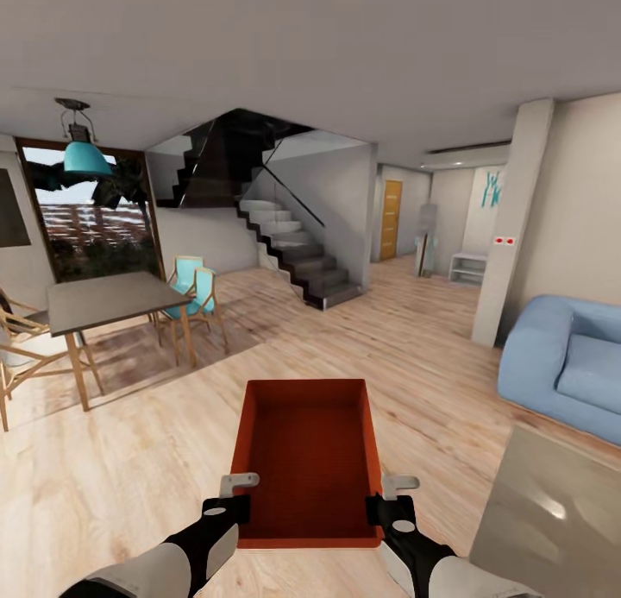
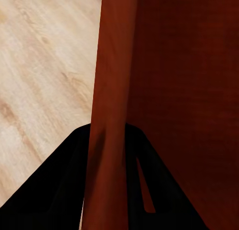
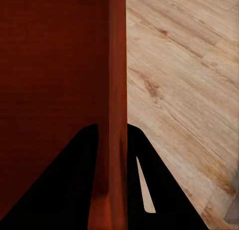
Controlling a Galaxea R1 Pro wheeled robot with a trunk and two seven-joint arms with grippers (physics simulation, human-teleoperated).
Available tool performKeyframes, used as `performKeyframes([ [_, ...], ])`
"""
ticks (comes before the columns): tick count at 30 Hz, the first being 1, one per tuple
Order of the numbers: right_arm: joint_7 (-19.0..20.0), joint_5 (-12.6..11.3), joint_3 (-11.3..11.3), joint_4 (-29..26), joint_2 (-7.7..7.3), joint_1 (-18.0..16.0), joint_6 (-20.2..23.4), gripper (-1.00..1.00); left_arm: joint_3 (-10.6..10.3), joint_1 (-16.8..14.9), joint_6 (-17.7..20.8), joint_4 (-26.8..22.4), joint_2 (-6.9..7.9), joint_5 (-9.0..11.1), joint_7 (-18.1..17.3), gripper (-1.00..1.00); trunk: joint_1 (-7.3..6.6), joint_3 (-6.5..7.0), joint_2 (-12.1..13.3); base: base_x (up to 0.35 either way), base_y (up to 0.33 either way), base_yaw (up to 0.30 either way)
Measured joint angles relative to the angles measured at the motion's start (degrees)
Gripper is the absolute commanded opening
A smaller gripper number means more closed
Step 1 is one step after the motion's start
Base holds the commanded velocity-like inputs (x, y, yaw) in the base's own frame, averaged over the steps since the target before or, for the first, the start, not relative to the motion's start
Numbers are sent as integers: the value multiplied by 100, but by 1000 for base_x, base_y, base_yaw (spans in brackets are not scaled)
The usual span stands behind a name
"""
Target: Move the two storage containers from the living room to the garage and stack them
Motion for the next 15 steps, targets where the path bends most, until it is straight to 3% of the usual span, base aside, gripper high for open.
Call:
performKeyframes([
  [15, 2, -12, 6, 2, 0, 3, -2, -100, -6, 0, 0, 4, 0, 3, 0, -100, 0, 0, 0, 321, 98, 0],
])
